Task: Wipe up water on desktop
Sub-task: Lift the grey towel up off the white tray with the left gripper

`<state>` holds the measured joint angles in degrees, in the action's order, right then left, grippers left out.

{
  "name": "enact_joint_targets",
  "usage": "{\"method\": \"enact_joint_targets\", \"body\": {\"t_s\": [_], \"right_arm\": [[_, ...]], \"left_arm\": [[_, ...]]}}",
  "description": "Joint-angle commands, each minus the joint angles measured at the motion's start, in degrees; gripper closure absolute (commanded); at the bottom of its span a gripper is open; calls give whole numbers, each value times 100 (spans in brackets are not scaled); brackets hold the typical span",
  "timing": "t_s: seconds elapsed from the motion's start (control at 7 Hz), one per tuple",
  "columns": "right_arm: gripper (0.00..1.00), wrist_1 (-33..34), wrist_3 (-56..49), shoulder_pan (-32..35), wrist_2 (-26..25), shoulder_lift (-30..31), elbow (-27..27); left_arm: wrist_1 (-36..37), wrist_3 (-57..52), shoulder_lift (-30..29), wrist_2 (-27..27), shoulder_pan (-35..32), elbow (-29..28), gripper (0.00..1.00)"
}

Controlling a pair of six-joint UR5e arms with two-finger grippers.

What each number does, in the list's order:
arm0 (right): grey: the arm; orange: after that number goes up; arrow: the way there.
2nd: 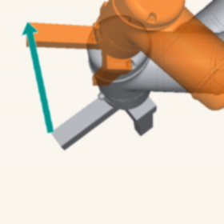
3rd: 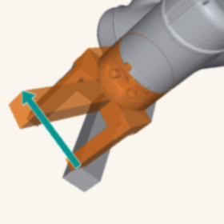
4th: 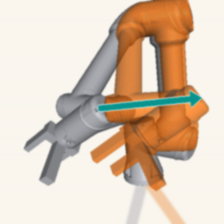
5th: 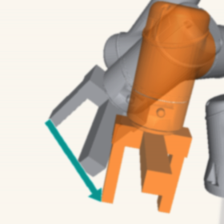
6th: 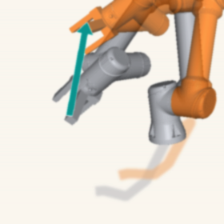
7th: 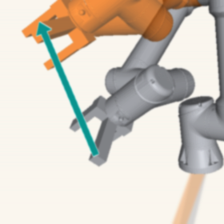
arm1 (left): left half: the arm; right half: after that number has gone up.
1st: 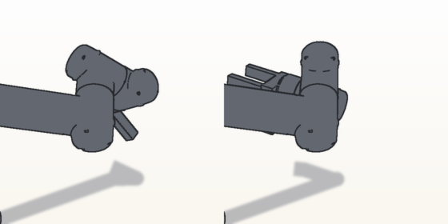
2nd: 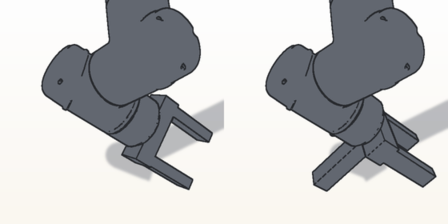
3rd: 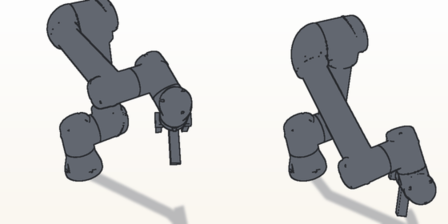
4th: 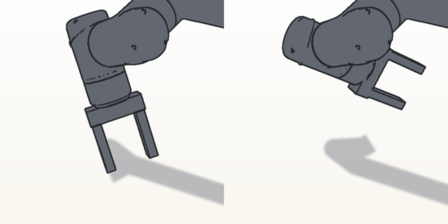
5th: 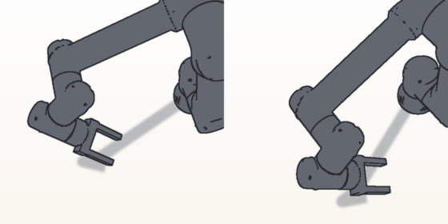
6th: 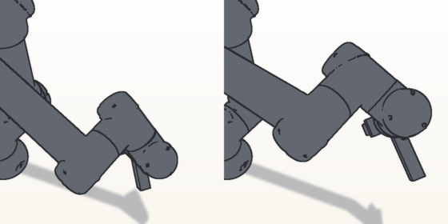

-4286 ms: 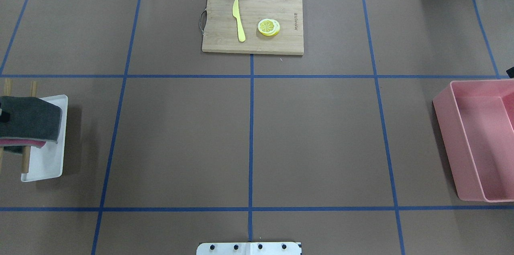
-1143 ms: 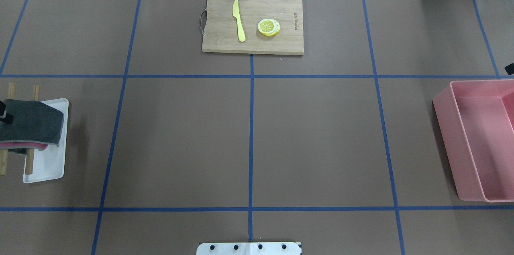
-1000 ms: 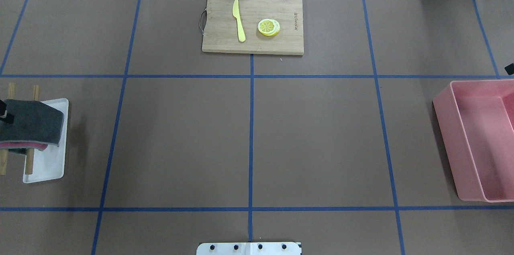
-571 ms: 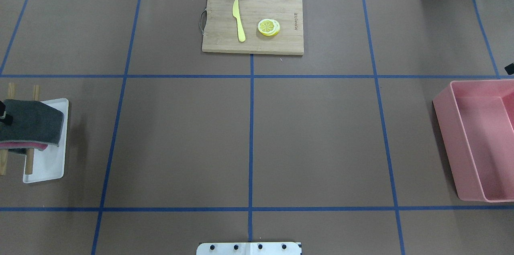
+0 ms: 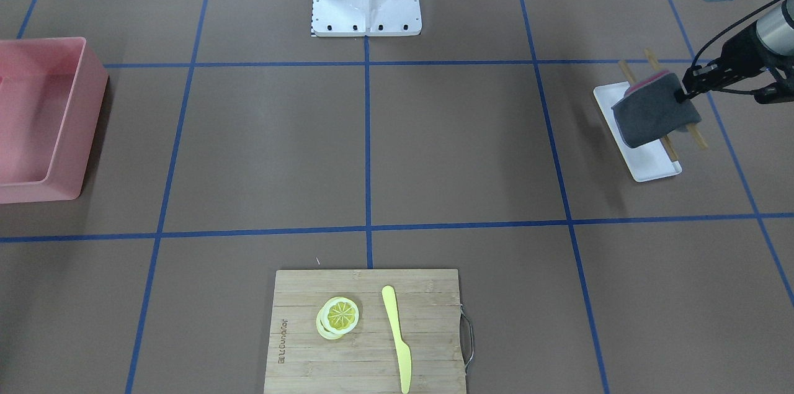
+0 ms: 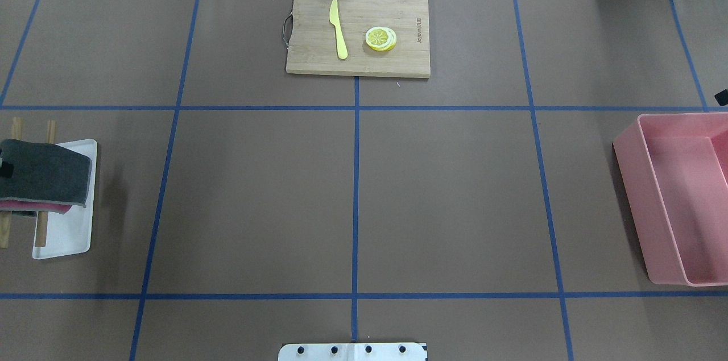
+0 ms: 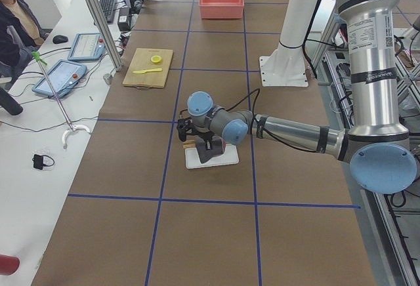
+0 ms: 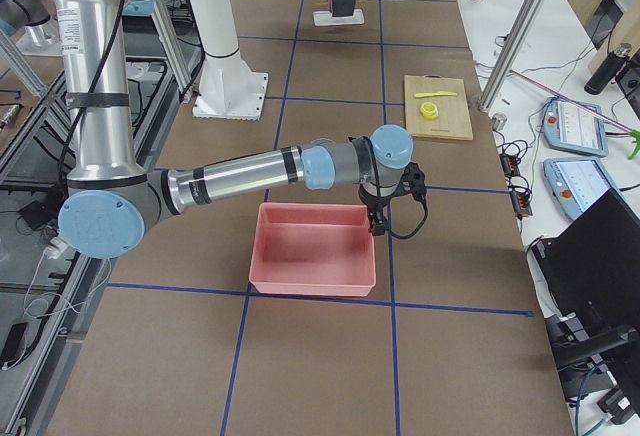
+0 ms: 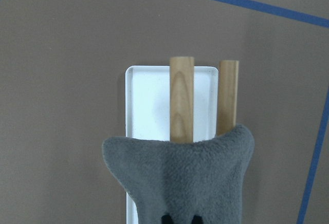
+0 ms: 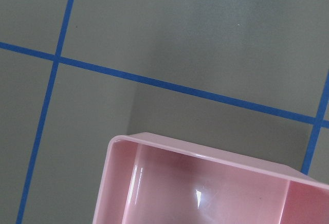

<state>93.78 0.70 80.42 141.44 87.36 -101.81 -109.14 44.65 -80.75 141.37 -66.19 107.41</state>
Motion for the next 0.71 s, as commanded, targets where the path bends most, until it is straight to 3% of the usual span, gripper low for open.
{"method": "enact_joint_targets", "body": {"t_s": [0.0, 0.29, 0.57], "right_arm": [[0, 0, 0, 0, -3, 1, -23], [0, 0, 78, -9, -3, -217, -41], [0, -9, 1066, -402, -90, -840, -355]], "left_arm": [[41, 0, 67, 372, -52, 252, 100], [50, 296, -124, 880, -262, 306, 100], [50, 2520, -1813, 998, -176, 246, 100]]}}
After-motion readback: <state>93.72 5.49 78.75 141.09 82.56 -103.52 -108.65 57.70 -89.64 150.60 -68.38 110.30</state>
